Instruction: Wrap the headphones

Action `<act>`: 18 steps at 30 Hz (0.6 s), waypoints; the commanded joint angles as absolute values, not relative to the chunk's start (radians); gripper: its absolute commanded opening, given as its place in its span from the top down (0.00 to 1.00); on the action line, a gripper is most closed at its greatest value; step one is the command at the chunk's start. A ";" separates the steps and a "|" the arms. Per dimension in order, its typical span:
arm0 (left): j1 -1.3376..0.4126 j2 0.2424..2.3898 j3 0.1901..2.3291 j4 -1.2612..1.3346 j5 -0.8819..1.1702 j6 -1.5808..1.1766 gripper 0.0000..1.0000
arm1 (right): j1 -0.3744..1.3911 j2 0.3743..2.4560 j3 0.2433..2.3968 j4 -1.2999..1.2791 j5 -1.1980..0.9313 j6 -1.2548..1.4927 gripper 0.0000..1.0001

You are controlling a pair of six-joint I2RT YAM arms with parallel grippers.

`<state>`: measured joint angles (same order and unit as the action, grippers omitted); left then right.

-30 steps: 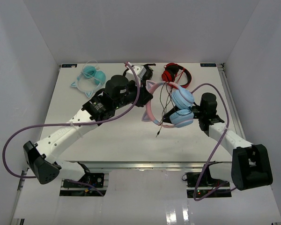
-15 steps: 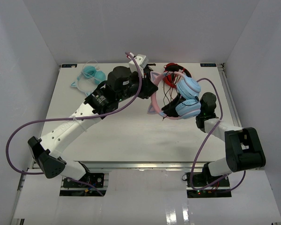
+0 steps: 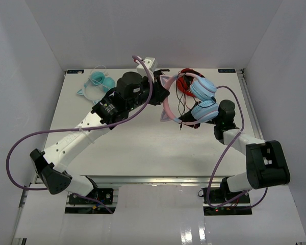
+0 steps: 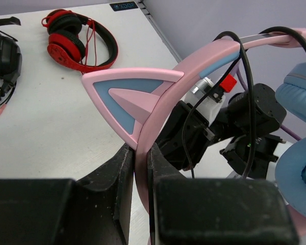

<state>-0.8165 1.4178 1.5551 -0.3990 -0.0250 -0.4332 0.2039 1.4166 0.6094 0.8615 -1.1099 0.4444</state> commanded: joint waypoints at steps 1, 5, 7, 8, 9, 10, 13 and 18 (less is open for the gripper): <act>-0.816 1.349 1.589 -0.330 -0.093 -0.482 1.00 | 0.201 1.353 0.635 0.818 -1.110 0.421 0.92; -0.817 1.336 1.581 -0.354 -0.192 -0.510 1.00 | 0.211 1.265 0.638 0.590 -1.105 0.211 0.92; -0.817 1.324 1.565 -0.365 -0.277 -0.537 1.00 | 0.225 1.202 0.644 0.387 -1.075 0.012 0.92; -0.817 1.318 1.550 -0.366 -0.318 -0.554 1.00 | 0.232 1.170 0.641 0.303 -1.049 -0.075 0.92; -0.816 1.314 1.535 -0.365 -0.354 -0.571 1.00 | 0.237 1.141 0.634 0.242 -1.023 -0.134 0.92; -0.816 1.312 1.517 -0.364 -0.400 -0.591 1.00 | 0.242 1.110 0.626 0.187 -0.996 -0.187 0.92; -0.816 1.311 1.454 -0.359 -0.485 -0.666 1.00 | 0.260 1.007 0.603 0.060 -0.882 -0.310 0.92; -0.812 1.349 1.338 -0.343 -0.575 -0.810 1.00 | 0.298 0.893 0.621 -0.083 -0.697 -0.412 0.92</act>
<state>-0.8175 1.3527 1.3929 -0.4017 -0.4458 -0.6377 0.2711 0.9501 0.6065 0.1243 -0.8700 -0.2304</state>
